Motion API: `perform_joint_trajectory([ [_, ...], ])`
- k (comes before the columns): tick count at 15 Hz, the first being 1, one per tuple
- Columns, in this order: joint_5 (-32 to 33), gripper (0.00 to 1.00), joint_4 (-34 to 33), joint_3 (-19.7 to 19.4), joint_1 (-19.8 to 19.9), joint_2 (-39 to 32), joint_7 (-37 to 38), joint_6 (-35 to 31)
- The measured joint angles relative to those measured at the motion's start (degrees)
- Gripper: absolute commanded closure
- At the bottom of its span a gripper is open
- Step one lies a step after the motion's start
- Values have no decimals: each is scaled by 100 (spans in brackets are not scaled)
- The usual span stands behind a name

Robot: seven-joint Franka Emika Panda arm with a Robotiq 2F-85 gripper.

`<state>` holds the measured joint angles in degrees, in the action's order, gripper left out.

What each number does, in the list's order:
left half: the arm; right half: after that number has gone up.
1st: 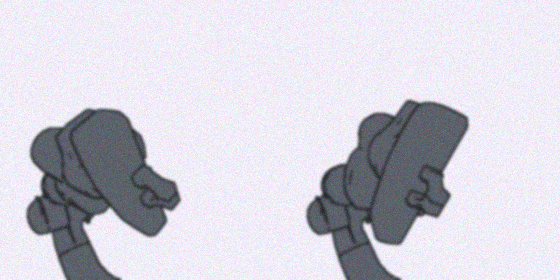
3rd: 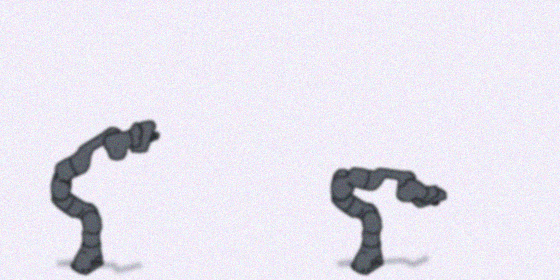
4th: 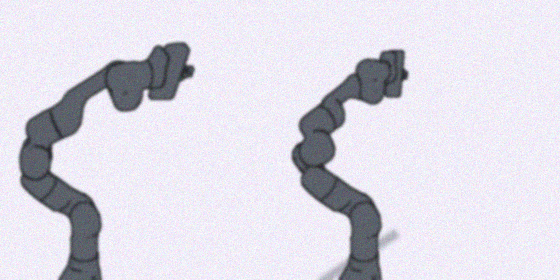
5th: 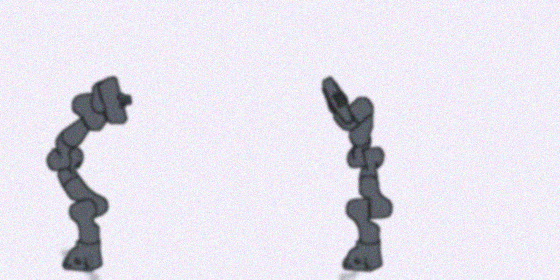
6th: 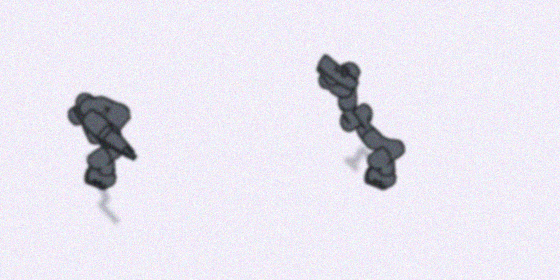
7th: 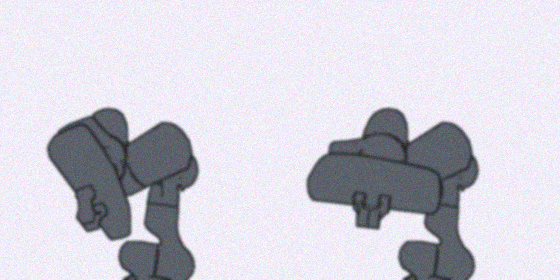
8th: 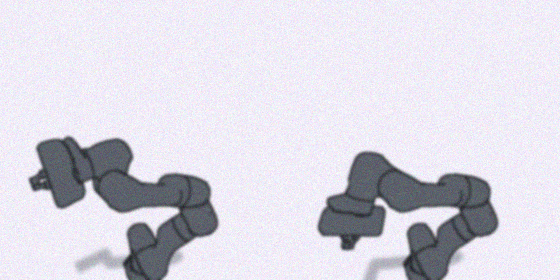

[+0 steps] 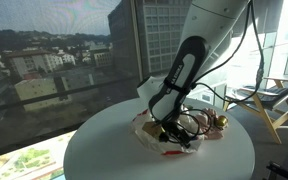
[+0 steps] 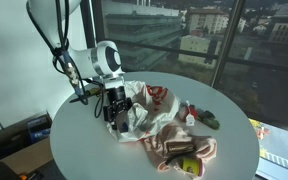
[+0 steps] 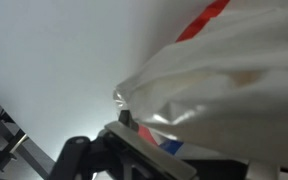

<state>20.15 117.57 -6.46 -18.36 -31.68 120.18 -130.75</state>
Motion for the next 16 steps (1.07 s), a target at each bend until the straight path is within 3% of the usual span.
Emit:
perform_joint_trajectory([
  [6,115,0,79,-27,14,-40,321,-74],
  [7,122,25,83,-31,14,-52,356,-103],
  [9,169,32,93,-44,14,-66,432,-131],
  [15,556,80,98,-59,14,-68,487,-207],
  [16,633,37,99,-58,14,-66,438,-249],
])
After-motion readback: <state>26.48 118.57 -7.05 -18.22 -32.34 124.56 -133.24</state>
